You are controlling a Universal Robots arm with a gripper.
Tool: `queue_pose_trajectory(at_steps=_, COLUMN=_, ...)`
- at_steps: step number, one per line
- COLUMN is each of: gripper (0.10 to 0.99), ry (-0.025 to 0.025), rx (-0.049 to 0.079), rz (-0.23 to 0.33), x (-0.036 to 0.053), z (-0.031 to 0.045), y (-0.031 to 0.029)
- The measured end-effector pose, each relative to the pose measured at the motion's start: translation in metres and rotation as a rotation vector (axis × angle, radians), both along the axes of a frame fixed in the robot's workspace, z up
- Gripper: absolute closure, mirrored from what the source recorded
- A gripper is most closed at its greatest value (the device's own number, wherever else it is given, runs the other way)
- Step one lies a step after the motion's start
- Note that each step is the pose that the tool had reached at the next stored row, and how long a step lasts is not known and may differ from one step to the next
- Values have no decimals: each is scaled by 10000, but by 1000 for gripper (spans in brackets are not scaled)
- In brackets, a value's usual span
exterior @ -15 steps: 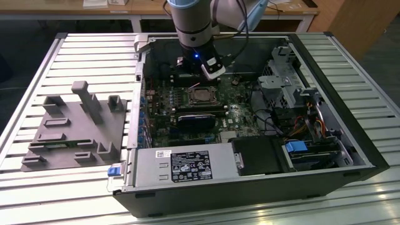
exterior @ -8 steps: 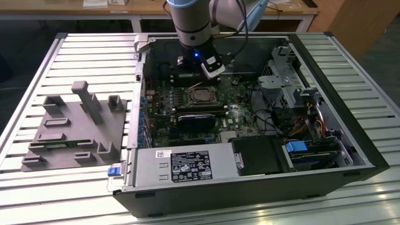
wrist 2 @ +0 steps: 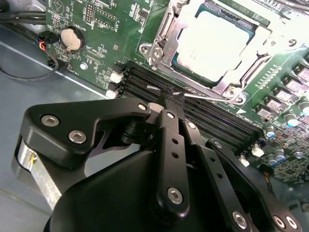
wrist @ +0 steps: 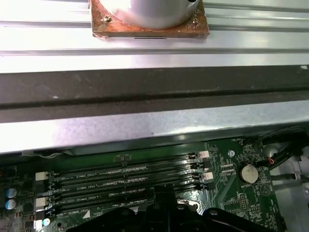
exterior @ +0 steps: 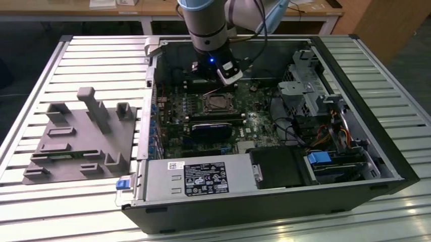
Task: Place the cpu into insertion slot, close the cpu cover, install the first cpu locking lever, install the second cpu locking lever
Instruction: 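Install the first cpu locking lever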
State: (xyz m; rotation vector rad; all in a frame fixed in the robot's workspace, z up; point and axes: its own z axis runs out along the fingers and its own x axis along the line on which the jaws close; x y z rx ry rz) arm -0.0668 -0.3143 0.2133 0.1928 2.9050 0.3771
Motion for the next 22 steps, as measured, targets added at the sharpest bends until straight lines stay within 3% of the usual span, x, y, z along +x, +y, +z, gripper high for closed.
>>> queue_pose_trajectory(at_steps=2, gripper=984, ry=-11, rx=-17, rz=-65, x=0, z=-10, y=1)
queue_pose_trajectory(at_steps=7, gripper=984, ry=-134, rx=-162, rz=-412, x=-7, z=-48, y=0)
queue_pose_trajectory(at_steps=14, gripper=984, ry=-254, rx=-186, rz=-851, x=-25, z=-94, y=22)
queue_pose_trajectory(at_steps=18, gripper=984, ry=-288, rx=-188, rz=-948, x=-64, z=-108, y=54)
queue_pose_trajectory(at_steps=22, gripper=984, ry=-291, rx=-196, rz=-1492, x=-67, z=-122, y=56)
